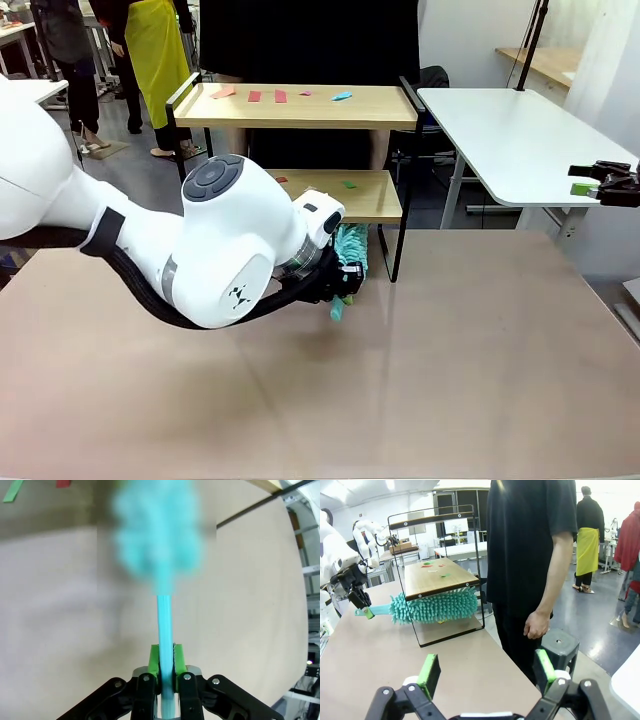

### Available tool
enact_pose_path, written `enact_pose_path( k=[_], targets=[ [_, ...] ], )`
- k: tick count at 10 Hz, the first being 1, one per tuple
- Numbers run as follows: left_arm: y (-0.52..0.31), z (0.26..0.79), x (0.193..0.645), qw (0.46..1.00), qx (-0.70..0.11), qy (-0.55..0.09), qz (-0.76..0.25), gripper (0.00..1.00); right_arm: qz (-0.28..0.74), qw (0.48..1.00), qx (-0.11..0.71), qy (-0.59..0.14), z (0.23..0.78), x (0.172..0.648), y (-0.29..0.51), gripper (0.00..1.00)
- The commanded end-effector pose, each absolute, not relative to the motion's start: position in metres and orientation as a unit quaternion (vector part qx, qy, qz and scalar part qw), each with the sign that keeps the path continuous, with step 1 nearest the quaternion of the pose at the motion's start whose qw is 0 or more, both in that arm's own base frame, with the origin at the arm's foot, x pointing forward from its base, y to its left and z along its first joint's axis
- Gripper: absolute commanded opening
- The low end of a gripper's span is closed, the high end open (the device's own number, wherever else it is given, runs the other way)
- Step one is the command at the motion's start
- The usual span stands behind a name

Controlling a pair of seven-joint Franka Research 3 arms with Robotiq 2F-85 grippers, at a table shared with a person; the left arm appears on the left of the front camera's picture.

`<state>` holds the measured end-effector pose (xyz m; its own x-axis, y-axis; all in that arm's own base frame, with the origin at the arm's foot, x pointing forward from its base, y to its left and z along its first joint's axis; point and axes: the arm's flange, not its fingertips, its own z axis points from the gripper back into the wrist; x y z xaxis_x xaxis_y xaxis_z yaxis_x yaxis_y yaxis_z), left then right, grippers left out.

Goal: Clean the shelf.
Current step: Clean the specific section of the Shelf indicated by the human with the Duster.

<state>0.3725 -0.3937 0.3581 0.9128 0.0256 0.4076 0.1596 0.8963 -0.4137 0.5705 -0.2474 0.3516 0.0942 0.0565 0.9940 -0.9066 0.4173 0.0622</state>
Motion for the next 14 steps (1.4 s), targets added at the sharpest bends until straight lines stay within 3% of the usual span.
enact_pose_path(
  k=[1,6,14],
  targets=[
    [-0.451,0.355,0.378,0.954,-0.200,-0.223,-0.005,0.13,0.382,0.631,0.382,-0.556,0.354,0.571,-0.246,1.00],
    [-0.496,0.336,0.392,0.962,-0.175,-0.212,-0.006,0.13,0.382,0.631,0.382,-0.556,0.354,0.571,-0.246,1.00],
    [-0.477,0.326,0.404,0.978,-0.119,-0.170,-0.036,0.13,0.382,0.631,0.382,-0.556,0.354,0.571,-0.246,1.00]
  ],
)
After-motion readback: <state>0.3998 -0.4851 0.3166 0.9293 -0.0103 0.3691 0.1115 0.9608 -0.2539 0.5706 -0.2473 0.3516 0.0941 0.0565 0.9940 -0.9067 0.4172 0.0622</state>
